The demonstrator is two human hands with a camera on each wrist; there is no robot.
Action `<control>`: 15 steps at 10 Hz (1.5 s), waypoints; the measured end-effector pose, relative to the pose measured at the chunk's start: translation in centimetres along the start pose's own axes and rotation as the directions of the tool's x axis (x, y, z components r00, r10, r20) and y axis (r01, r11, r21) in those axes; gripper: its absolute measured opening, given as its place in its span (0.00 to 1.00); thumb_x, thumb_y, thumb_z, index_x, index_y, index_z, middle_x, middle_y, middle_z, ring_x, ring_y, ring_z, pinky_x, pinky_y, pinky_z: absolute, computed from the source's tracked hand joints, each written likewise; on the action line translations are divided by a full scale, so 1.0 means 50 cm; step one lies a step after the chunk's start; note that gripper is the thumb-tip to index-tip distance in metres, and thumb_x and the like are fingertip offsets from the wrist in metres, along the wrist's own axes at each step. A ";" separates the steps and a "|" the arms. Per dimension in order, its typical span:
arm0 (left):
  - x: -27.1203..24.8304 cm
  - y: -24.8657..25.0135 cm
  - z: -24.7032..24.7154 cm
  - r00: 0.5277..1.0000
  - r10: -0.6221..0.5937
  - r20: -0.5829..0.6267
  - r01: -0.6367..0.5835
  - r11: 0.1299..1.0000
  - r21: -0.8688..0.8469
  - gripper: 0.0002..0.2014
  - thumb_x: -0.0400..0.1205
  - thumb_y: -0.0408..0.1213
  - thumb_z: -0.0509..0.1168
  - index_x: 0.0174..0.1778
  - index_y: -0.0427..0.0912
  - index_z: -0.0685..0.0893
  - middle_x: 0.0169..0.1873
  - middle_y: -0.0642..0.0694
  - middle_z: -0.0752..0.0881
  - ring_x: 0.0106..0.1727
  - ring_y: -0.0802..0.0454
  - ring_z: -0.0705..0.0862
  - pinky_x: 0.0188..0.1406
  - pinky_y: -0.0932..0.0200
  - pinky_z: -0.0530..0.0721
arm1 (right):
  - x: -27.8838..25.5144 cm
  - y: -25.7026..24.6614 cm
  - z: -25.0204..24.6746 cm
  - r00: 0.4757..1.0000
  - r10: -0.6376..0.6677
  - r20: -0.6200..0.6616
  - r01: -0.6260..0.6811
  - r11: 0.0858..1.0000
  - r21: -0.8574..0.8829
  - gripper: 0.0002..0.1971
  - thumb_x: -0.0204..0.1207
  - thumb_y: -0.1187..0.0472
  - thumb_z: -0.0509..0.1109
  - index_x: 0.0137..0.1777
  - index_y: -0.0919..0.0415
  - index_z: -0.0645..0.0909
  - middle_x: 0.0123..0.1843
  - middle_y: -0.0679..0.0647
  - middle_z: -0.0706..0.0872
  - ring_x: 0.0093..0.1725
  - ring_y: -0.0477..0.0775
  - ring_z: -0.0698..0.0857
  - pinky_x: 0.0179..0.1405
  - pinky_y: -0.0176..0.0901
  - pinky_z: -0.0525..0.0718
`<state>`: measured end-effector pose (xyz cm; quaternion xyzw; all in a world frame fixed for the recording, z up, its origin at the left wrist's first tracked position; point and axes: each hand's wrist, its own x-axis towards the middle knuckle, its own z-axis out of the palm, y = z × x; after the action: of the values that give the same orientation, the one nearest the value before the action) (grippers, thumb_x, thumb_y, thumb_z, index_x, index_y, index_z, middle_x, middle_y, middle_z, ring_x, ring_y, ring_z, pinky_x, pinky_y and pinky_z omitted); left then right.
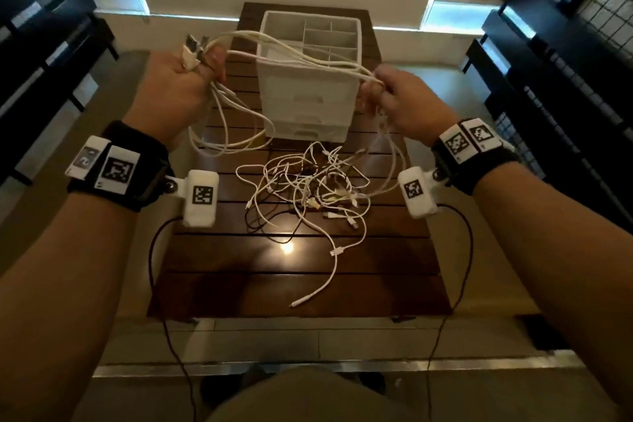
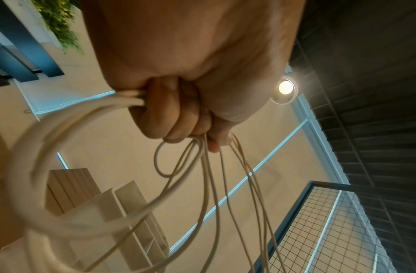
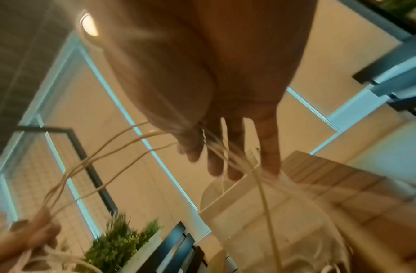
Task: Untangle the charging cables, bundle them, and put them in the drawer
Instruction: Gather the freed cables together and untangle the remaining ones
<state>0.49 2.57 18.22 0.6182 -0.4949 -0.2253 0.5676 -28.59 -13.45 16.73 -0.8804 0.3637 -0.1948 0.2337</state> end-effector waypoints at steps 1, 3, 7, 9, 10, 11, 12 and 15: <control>0.003 -0.007 -0.009 0.998 -0.028 -0.055 0.026 0.999 -0.033 0.25 0.91 0.53 0.65 0.26 0.52 0.85 0.14 0.58 0.73 0.15 0.64 0.70 0.17 0.68 0.66 | -0.029 0.024 0.033 0.966 0.043 0.255 -0.007 0.990 -0.139 0.07 0.91 0.56 0.63 0.51 0.49 0.80 0.44 0.45 0.85 0.43 0.39 0.83 0.53 0.47 0.85; -0.010 -0.040 -0.023 0.995 -0.087 -0.054 0.084 0.995 -0.048 0.24 0.89 0.57 0.66 0.28 0.50 0.84 0.15 0.55 0.70 0.15 0.58 0.66 0.16 0.65 0.63 | -0.042 0.025 -0.008 0.974 0.106 -0.201 -0.068 0.980 0.189 0.12 0.91 0.57 0.63 0.54 0.64 0.84 0.46 0.54 0.93 0.45 0.49 0.93 0.47 0.47 0.92; -0.006 -0.062 -0.020 0.995 -0.100 0.003 0.100 0.994 -0.051 0.23 0.89 0.57 0.67 0.32 0.48 0.82 0.15 0.55 0.69 0.15 0.59 0.65 0.15 0.67 0.64 | -0.065 0.063 0.001 0.973 0.084 -0.213 -0.045 0.982 0.183 0.09 0.90 0.56 0.64 0.52 0.57 0.82 0.32 0.60 0.81 0.26 0.61 0.81 0.25 0.61 0.85; -0.010 -0.085 -0.013 0.994 -0.111 0.004 0.111 0.993 -0.029 0.21 0.90 0.54 0.65 0.34 0.47 0.81 0.16 0.57 0.71 0.16 0.61 0.67 0.17 0.66 0.65 | -0.060 0.046 -0.001 0.904 0.113 -0.412 -0.004 0.967 0.256 0.12 0.90 0.50 0.64 0.53 0.56 0.85 0.34 0.45 0.79 0.34 0.51 0.78 0.36 0.47 0.77; -0.006 -0.106 -0.027 0.986 -0.157 -0.051 0.153 0.986 -0.073 0.20 0.89 0.55 0.66 0.35 0.47 0.79 0.16 0.57 0.69 0.15 0.61 0.66 0.16 0.68 0.63 | -0.049 0.032 -0.017 0.956 0.052 -0.289 -0.007 0.988 0.156 0.13 0.90 0.52 0.65 0.55 0.60 0.86 0.37 0.47 0.81 0.34 0.42 0.77 0.35 0.39 0.76; -0.003 -0.113 -0.043 0.982 -0.180 -0.063 0.171 0.976 -0.137 0.21 0.89 0.55 0.67 0.33 0.49 0.78 0.16 0.56 0.67 0.15 0.61 0.63 0.17 0.66 0.58 | -0.038 0.010 -0.021 0.960 0.056 -0.274 0.025 0.958 0.285 0.13 0.90 0.55 0.66 0.52 0.64 0.84 0.35 0.50 0.80 0.29 0.44 0.79 0.25 0.48 0.84; -0.007 -0.099 -0.049 0.984 -0.164 -0.076 0.152 0.978 -0.144 0.23 0.89 0.56 0.68 0.30 0.50 0.79 0.16 0.56 0.67 0.15 0.61 0.63 0.18 0.60 0.55 | -0.034 -0.010 -0.008 0.988 -0.009 -0.154 0.058 0.947 0.317 0.09 0.91 0.56 0.65 0.48 0.56 0.80 0.32 0.47 0.79 0.25 0.45 0.80 0.25 0.44 0.84; 0.016 -0.072 -0.122 0.890 -0.196 -0.412 0.179 0.981 -0.080 0.15 0.83 0.54 0.68 0.32 0.55 0.84 0.23 0.62 0.83 0.24 0.65 0.82 0.23 0.69 0.81 | -0.071 0.085 0.025 0.985 0.111 0.134 -0.115 0.993 0.018 0.05 0.85 0.57 0.73 0.51 0.59 0.84 0.40 0.47 0.88 0.39 0.46 0.88 0.45 0.48 0.86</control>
<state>7.20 4.30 16.68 0.6854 -0.2953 -0.1511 0.6482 -32.65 -13.19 12.74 -0.8662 0.3942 -0.1268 0.2796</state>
